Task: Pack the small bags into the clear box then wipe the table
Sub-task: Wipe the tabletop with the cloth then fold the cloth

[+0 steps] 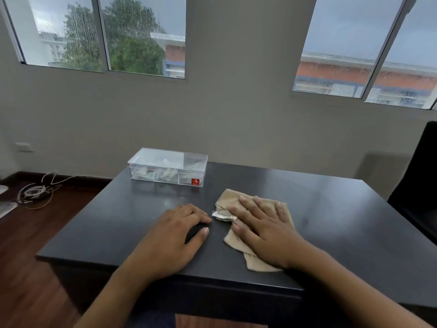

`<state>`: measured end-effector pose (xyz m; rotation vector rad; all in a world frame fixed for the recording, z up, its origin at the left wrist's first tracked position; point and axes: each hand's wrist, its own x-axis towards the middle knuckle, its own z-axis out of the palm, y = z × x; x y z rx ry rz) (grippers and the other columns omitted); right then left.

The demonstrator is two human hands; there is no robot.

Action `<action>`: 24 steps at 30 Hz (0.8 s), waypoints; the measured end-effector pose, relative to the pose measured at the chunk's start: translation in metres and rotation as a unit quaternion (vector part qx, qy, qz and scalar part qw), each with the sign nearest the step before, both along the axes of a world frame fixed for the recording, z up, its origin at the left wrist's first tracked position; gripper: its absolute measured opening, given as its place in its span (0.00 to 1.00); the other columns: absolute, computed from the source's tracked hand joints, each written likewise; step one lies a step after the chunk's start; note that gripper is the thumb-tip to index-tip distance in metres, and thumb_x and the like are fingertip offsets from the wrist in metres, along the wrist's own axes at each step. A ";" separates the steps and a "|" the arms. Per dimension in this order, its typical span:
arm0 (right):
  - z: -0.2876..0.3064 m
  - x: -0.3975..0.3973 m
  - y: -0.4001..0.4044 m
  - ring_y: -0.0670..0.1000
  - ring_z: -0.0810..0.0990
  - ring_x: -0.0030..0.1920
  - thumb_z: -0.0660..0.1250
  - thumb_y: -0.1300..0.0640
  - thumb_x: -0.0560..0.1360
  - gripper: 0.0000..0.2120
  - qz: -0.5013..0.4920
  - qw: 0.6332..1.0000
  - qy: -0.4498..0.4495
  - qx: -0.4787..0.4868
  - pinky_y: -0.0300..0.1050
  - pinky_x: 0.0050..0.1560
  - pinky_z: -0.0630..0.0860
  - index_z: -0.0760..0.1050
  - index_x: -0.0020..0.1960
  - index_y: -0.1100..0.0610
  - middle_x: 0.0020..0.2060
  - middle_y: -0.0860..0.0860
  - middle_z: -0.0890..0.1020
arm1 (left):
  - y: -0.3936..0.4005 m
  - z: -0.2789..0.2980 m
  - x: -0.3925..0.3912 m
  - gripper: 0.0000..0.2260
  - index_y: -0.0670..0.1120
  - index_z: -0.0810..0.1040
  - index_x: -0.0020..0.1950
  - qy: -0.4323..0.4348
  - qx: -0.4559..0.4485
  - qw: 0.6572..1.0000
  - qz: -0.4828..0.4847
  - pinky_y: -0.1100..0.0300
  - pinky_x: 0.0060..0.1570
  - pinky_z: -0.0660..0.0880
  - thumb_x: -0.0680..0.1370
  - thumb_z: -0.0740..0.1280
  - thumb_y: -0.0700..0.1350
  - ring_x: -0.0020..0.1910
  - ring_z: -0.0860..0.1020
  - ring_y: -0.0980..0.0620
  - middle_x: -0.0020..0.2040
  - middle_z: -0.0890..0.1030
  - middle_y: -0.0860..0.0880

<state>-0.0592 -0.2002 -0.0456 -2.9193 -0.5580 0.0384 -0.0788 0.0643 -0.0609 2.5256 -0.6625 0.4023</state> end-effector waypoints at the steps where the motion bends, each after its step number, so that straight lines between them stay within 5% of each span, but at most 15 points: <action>1: 0.001 -0.012 -0.011 0.42 0.37 0.81 0.42 0.31 0.81 0.25 0.005 1.000 0.001 -0.001 0.60 0.79 0.34 0.44 0.78 0.26 0.81 0.33 0.44 | 0.003 -0.001 -0.001 0.15 0.60 0.78 0.65 0.002 -0.005 1.000 0.000 0.66 0.66 0.65 0.82 0.58 0.59 0.63 0.71 0.67 0.61 0.75 0.67; 5: 0.005 -0.026 -0.052 0.36 0.36 0.79 0.41 0.29 0.80 0.23 -0.027 1.000 0.007 0.008 0.54 0.80 0.36 0.44 0.74 0.21 0.78 0.27 0.43 | 0.026 -0.002 -0.007 0.13 0.60 0.78 0.64 0.006 -0.016 1.000 0.016 0.66 0.66 0.65 0.83 0.61 0.57 0.64 0.70 0.67 0.60 0.76 0.67; 12: -0.001 -0.008 -0.012 0.48 0.39 0.82 0.40 0.32 0.80 0.28 -0.103 0.994 -0.006 -0.027 0.59 0.80 0.36 0.42 0.79 0.29 0.83 0.38 0.43 | 0.085 -0.003 -0.008 0.19 0.55 0.80 0.64 -0.010 -0.024 0.987 0.156 0.53 0.65 0.72 0.79 0.56 0.57 0.60 0.75 0.57 0.59 0.79 0.58; 17: 0.001 -0.004 0.072 0.56 0.41 0.83 0.43 0.35 0.82 0.29 -0.045 0.999 -0.010 -0.018 0.66 0.78 0.37 0.46 0.82 0.37 0.84 0.45 0.45 | 0.093 -0.004 -0.006 0.18 0.52 0.79 0.66 0.008 0.008 0.970 0.244 0.49 0.68 0.70 0.81 0.56 0.51 0.63 0.75 0.50 0.63 0.79 0.53; 24: -0.001 -0.006 0.166 0.60 0.43 0.83 0.44 0.37 0.82 0.29 0.049 0.998 -0.022 0.017 0.69 0.77 0.37 0.50 0.82 0.40 0.84 0.50 0.48 | 0.092 -0.002 -0.009 0.18 0.52 0.79 0.66 0.032 0.000 0.971 0.237 0.49 0.68 0.70 0.80 0.57 0.49 0.63 0.75 0.51 0.62 0.78 0.54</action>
